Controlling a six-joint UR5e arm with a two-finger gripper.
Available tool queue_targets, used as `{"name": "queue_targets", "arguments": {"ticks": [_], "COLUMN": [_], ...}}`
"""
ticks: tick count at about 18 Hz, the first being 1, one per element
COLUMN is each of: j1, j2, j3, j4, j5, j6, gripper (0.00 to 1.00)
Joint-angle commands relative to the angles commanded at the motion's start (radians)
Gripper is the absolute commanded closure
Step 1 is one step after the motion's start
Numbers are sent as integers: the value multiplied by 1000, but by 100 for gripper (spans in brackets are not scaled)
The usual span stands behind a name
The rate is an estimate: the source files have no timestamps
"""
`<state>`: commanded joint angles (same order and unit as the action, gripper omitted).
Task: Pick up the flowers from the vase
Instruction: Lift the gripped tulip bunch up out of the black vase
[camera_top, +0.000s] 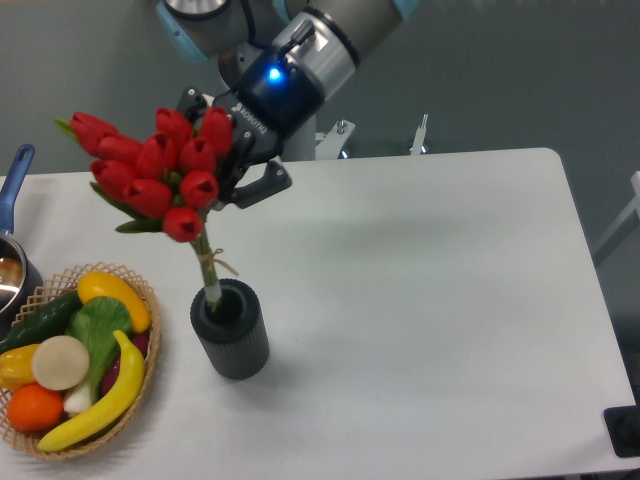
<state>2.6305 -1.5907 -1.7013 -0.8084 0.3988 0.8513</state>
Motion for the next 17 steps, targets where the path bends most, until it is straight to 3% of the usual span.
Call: {"name": "queue_targets", "arguments": {"ticks": [8,17], "j1": [147,240], "j2": [-29,-58], "j3": [11,-14], "j4": [0,0], "j5": [3,3], "j6": [127,203], "gripper": [55,56]}}
